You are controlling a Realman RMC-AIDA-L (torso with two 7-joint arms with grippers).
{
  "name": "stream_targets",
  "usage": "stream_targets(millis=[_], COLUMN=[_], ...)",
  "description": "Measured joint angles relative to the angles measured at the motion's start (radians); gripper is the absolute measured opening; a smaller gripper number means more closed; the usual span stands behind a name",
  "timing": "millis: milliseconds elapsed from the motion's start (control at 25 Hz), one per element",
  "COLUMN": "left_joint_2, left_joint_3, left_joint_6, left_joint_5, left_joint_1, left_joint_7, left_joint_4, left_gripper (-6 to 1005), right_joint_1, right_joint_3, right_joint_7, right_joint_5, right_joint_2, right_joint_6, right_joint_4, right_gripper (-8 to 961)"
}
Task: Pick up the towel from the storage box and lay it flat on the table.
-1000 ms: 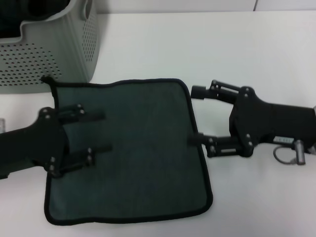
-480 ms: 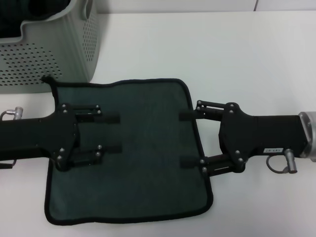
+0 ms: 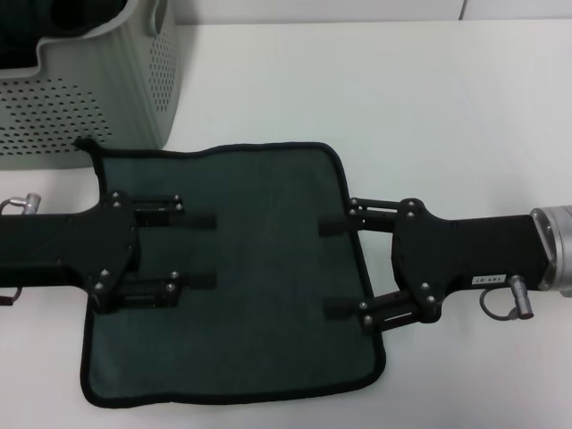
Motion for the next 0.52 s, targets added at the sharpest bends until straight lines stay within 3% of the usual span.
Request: stream_targets(millis=[520], left_joint_2=[0.0], left_joint_3=[-0.004], left_joint_6=[0.006], left_joint_5=[-0.002], left_joint_1=[-0.001], left_joint_7=[0.006], left_joint_4=[0.011], left_gripper=[732], right_joint_1=[-0.008], right_joint_3=[-0.001], right_joint_7=[0.008], right_joint_5=[0.006], right_joint_2=[0.008], right_joint_6=[-0.047], right_joint_4=[0.0], right_gripper=[886])
